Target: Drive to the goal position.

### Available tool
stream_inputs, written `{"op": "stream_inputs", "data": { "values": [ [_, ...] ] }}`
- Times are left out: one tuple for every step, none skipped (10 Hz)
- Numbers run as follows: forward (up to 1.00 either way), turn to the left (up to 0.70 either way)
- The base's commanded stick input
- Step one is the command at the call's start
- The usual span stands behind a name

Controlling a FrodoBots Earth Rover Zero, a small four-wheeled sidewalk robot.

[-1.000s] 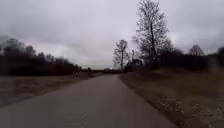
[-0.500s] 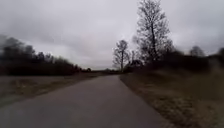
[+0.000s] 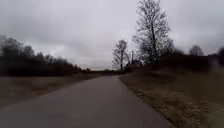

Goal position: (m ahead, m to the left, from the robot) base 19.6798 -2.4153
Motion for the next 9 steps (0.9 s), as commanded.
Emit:
{"op": "stream_inputs", "data": {
  "values": [
    [0.85,0.00],
    [0.85,0.00],
    [0.85,0.00],
    [0.85,0.00],
    [0.85,0.00],
    [0.85,0.00],
    [0.85,0.00],
    [0.85,0.00],
    [0.85,0.00]
  ]
}}
